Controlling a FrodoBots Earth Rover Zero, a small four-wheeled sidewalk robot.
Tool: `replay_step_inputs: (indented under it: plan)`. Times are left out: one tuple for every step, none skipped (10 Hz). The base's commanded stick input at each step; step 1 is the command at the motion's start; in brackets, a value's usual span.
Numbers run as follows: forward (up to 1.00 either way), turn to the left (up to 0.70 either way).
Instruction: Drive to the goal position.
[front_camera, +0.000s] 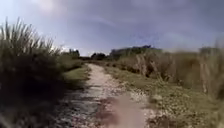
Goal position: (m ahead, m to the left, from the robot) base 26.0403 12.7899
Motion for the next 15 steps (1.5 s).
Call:
replay_step_inputs:
  plan:
    - [0.85, 0.00]
    - [0.85, 0.00]
    - [0.85, 0.00]
    - [0.85, 0.00]
    - [0.85, 0.22]
    - [0.85, 0.34]
    - [0.85, 0.16]
    - [0.85, 0.00]
    - [0.85, 0.00]
    - [0.85, 0.00]
    - [0.85, 0.00]
    - [0.85, 0.20]
    - [0.85, 0.34]
    - [0.85, 0.34]
    - [0.85, 0.34]
